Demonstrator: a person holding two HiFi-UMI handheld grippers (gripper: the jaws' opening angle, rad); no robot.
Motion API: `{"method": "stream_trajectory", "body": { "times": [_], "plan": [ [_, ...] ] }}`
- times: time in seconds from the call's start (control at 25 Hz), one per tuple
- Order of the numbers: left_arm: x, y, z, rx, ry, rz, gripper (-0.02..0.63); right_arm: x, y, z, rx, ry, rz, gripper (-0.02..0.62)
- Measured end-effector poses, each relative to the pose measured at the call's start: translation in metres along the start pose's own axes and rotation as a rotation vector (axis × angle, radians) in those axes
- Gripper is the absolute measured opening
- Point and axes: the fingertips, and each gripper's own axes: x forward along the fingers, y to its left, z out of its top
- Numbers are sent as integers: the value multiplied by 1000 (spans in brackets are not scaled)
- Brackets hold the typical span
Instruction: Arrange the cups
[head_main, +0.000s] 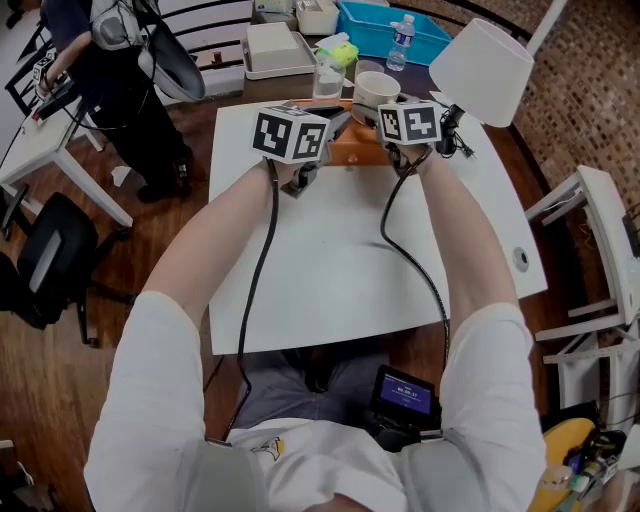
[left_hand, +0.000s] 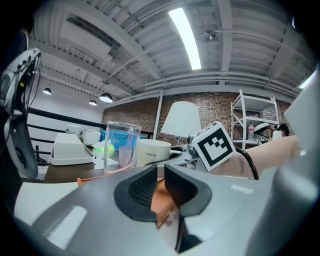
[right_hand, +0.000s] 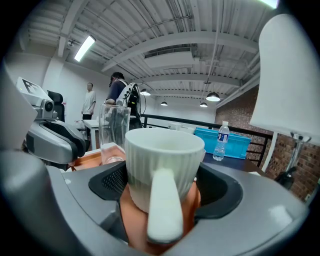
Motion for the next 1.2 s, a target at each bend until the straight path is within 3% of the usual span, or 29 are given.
{"method": "stream_trajectory", "body": {
  "times": [0.6,0.72,1.0,1.2],
  "plan": [
    [-3,0,-6,-16,2,0,46,0,0,-2,9,-4,-10,428],
    [-5,1,-8,-19,2,-1,46,-6,4,1,41,-49,8,462],
    [-18,-1,-13,-88,-21,-12,46,-50,-2,-5,148,-110,21,462],
    [-38,-31,-19,-107,-37,-81,46,-98,6,-26,174,-109,68,426]
  ]
}}
